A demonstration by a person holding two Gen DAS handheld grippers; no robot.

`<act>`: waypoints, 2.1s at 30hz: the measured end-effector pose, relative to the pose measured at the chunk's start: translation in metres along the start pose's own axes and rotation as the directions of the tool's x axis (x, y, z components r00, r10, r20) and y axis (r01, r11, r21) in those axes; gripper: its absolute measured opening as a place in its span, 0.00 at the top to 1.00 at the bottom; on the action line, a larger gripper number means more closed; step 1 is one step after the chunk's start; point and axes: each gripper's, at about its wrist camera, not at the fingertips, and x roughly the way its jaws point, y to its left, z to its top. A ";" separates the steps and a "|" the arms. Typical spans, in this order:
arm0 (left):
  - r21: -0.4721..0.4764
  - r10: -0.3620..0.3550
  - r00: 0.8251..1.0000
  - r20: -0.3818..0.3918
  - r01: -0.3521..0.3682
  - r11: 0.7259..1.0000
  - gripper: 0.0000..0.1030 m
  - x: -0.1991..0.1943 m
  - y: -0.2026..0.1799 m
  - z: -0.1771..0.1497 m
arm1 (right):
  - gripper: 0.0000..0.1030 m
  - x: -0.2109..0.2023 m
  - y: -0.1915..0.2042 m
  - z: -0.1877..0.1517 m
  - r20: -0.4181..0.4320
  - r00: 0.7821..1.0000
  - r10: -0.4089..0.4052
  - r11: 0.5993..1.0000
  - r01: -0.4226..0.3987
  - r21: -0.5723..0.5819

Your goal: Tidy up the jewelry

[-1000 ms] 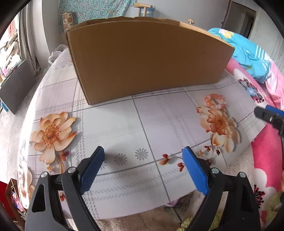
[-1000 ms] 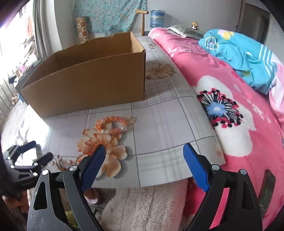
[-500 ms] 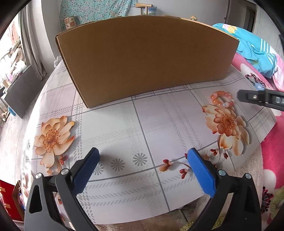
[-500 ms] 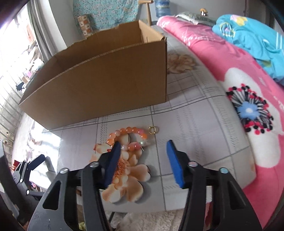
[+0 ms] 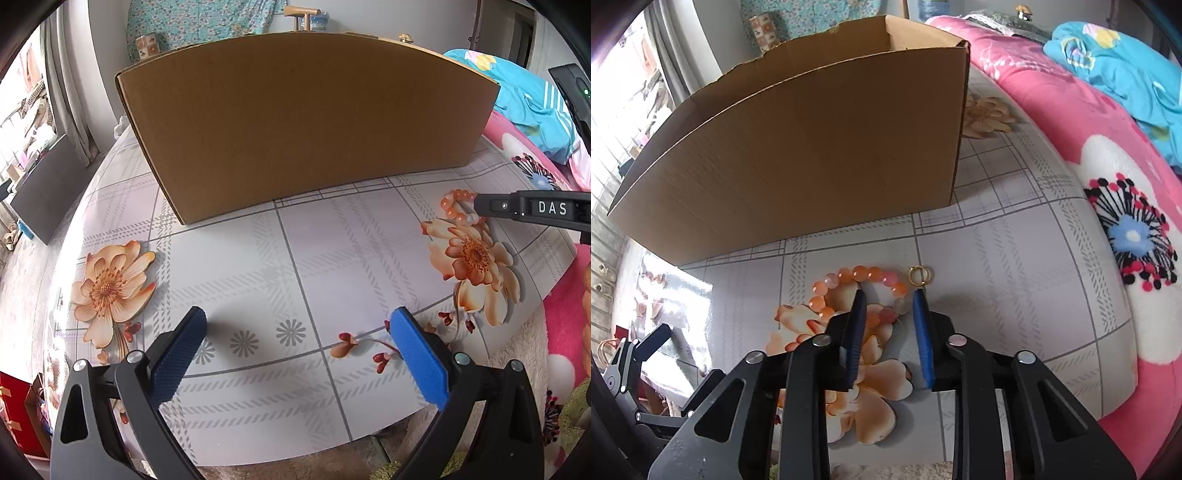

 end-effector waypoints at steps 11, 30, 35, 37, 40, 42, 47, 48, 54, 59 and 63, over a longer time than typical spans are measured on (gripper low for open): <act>0.000 0.000 1.000 0.000 0.000 1.000 0.05 0.000 0.000 -0.001 | 0.90 -0.003 0.024 -0.011 -0.023 1.000 0.004 0.999 -0.004 -0.035; 0.001 0.000 1.000 0.001 0.000 1.000 0.05 0.000 0.000 0.000 | 0.89 -0.001 0.076 -0.022 -0.071 0.992 0.108 0.984 -0.117 -0.131; 0.001 0.000 1.000 0.002 0.000 1.000 0.05 0.000 0.000 0.000 | 0.87 -0.001 0.089 -0.025 -0.089 0.982 0.164 0.972 -0.176 -0.154; 0.001 0.000 1.000 0.002 0.000 1.000 0.05 0.000 0.000 -0.001 | 0.86 -0.001 0.091 -0.025 -0.090 0.980 0.177 0.969 -0.190 -0.157; 0.001 0.000 1.000 0.002 0.000 1.000 0.05 0.000 0.000 0.000 | 0.78 -0.004 0.095 -0.028 -0.081 0.979 0.186 0.968 -0.197 -0.157; 0.001 0.000 1.000 0.001 0.000 1.000 0.05 0.000 0.000 0.000 | 0.72 -0.009 0.097 -0.030 -0.064 0.980 0.190 0.968 -0.197 -0.152; 0.001 0.000 1.000 0.002 0.000 1.000 0.05 0.000 0.000 -0.001 | 0.64 -0.027 0.078 -0.025 -0.020 0.982 0.187 0.972 -0.188 -0.140; 0.001 0.000 1.000 0.002 0.000 1.000 0.05 0.000 0.000 -0.001 | 0.64 -0.034 0.071 -0.024 -0.010 0.983 0.183 0.974 -0.183 -0.137; 0.001 0.001 1.000 0.003 -0.001 1.000 0.05 -0.001 0.000 0.000 | 0.64 -0.051 0.024 -0.023 0.061 0.992 0.111 0.990 -0.106 -0.091; 0.001 0.001 1.000 0.007 -0.001 1.000 0.05 -0.002 0.001 0.000 | 0.64 -0.046 0.005 -0.015 0.093 0.994 0.060 0.994 -0.051 -0.100; 0.001 0.001 1.000 0.007 -0.001 1.000 0.05 -0.002 0.001 0.000 | 0.66 -0.028 0.017 -0.014 0.120 0.993 0.016 0.989 0.002 -0.149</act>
